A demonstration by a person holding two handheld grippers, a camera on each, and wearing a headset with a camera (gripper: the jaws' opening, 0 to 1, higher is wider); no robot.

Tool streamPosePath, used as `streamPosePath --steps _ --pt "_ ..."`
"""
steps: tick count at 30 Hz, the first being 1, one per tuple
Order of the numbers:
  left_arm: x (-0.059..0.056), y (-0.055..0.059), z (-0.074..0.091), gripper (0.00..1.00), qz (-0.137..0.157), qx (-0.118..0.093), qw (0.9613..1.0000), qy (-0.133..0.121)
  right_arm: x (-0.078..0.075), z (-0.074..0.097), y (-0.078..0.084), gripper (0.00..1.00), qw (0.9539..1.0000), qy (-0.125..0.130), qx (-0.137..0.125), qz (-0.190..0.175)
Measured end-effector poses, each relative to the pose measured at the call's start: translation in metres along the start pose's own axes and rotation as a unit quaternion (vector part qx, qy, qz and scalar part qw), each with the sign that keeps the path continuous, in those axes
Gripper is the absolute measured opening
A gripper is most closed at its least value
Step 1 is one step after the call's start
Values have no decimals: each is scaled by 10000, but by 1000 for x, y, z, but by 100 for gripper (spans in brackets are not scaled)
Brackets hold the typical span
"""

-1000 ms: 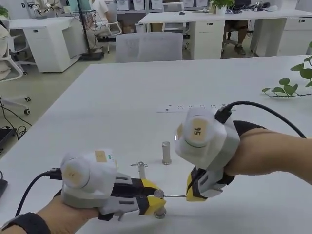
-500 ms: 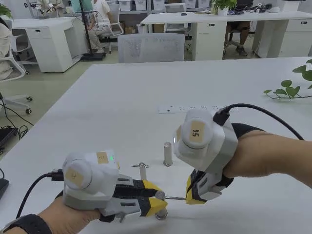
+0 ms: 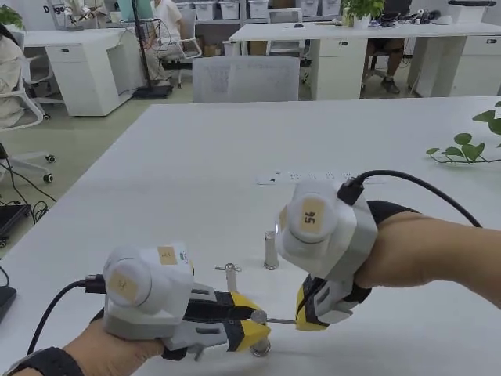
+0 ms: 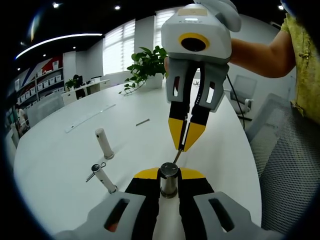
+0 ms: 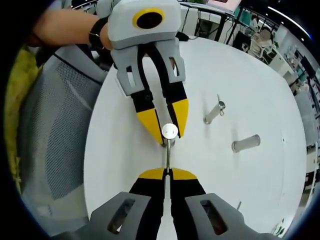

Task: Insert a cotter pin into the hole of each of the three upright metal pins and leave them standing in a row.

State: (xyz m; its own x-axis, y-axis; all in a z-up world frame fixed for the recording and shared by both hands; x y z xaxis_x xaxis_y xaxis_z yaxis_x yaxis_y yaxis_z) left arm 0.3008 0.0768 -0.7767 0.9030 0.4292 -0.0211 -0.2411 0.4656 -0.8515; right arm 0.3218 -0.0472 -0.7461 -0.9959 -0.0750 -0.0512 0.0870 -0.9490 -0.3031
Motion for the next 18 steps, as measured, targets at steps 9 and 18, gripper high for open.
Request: streamPosePath --steps 9,18 --pt "-1 1 1 12 -7 15 10000 25 0 -2 0 3 10000 -10 0 24" --pt "-1 1 0 11 -96 48 9999 42 -2 -2 0 3 9999 -17 23 164"
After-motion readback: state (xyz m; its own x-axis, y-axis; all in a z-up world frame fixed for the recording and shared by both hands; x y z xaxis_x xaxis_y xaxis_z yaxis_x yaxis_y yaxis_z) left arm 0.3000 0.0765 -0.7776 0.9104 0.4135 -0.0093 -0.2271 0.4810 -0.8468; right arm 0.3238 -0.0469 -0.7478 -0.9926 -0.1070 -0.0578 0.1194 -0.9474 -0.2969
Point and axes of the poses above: the centre of the closed fingertips' face, and the gripper's own axes: z roughly backward along the fingers, x roughly to its left, y roughly out of its underside, the point moved 8 cm from there along z, roughly backward along the fingers, and after that the axes turned 4 degrees about x, right-handed, at the moved point
